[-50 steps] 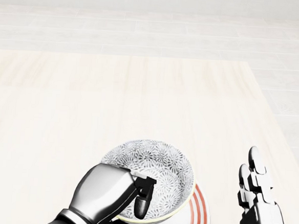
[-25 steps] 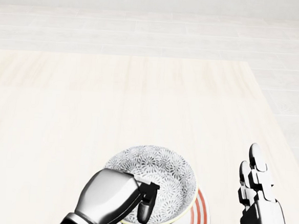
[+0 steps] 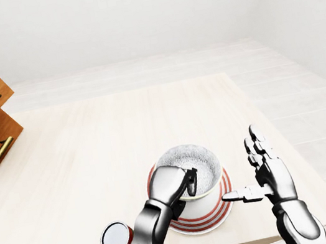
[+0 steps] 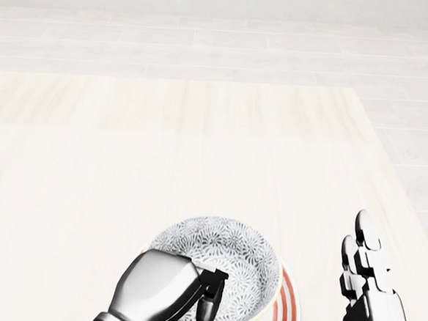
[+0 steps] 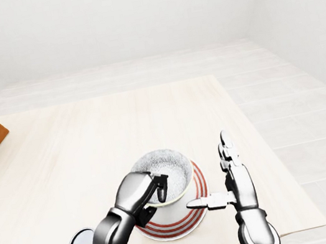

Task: Put the bowl on the plate.

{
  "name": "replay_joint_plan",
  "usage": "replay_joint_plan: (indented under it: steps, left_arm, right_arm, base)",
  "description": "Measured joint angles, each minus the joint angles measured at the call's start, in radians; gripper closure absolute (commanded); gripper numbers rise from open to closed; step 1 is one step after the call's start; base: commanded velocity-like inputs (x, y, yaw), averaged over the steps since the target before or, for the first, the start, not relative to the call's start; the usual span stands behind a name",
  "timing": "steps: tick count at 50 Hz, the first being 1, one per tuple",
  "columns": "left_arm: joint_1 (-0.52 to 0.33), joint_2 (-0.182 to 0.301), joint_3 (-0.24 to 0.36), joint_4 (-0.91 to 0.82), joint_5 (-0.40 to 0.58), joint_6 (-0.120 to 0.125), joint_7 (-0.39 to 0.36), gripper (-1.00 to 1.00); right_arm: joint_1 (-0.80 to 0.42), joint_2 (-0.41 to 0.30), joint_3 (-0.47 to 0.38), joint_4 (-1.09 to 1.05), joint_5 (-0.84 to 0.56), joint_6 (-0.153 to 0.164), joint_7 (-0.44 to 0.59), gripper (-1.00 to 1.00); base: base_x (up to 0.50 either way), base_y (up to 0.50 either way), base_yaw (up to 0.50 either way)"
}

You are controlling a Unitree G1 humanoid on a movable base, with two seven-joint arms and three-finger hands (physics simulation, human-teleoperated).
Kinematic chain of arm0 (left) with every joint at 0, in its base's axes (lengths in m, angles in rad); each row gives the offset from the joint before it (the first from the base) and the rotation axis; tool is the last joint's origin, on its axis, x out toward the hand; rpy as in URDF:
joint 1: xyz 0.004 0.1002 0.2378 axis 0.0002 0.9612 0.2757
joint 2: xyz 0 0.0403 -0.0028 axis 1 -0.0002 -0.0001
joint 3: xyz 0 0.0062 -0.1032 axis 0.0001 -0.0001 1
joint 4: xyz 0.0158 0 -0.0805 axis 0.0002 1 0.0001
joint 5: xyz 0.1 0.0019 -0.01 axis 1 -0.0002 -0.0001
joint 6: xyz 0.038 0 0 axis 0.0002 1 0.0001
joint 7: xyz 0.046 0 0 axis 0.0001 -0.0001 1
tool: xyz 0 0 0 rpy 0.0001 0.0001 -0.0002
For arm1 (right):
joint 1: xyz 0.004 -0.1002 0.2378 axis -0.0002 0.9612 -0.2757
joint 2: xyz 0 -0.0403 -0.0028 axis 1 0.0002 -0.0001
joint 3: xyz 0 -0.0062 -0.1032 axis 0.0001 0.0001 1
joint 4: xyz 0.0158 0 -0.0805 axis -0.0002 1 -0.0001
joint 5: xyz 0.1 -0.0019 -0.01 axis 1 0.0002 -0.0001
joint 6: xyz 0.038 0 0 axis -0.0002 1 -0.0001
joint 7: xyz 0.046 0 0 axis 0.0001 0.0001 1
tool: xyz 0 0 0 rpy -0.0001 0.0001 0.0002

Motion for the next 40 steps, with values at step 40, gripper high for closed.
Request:
replay_joint_plan:
  steps: [40]
  left_arm:
    - [0.031,0.016,-0.007,0.007,0.003,0.0,0.004,0.7]
  right_arm:
    - [0.009,-0.004,0.011,0.009,0.002,0.0,-0.005,-1.0]
  base:
    - [0.0,0.0,0.0]
